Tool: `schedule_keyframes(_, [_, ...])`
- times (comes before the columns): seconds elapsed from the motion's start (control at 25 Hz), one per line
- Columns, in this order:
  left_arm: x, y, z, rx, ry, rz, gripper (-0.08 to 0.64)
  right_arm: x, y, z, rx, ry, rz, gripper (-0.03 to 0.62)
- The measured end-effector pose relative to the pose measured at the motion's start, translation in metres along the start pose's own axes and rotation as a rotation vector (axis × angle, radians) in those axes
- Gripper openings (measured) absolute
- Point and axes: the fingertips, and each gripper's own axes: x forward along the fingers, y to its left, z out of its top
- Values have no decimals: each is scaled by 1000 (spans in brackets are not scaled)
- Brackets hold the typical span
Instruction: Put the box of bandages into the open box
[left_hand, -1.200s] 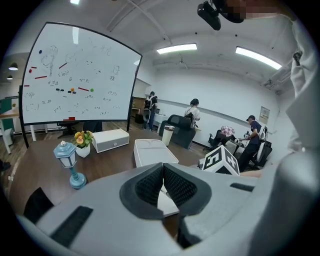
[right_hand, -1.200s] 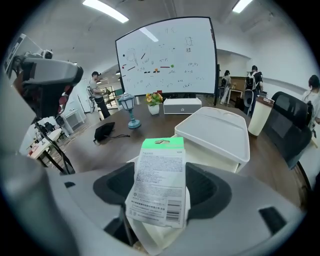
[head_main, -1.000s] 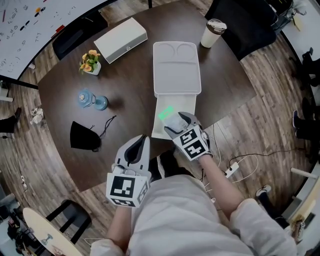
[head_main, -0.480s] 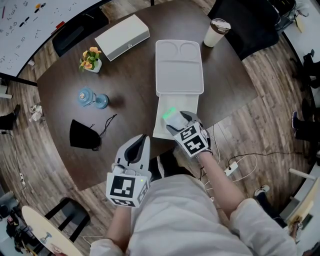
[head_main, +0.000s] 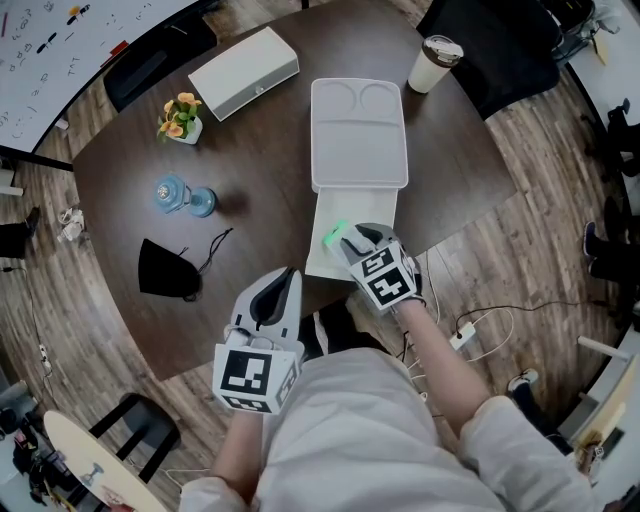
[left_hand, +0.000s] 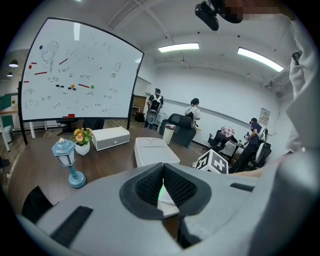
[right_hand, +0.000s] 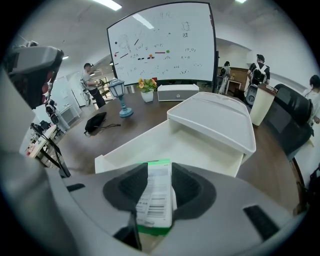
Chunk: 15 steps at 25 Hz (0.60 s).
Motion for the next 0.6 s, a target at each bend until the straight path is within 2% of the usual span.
schedule_keyframes(0.6, [6, -4, 3, 8, -4, -8, 6, -1, -3, 4, -26, -5, -24, 149])
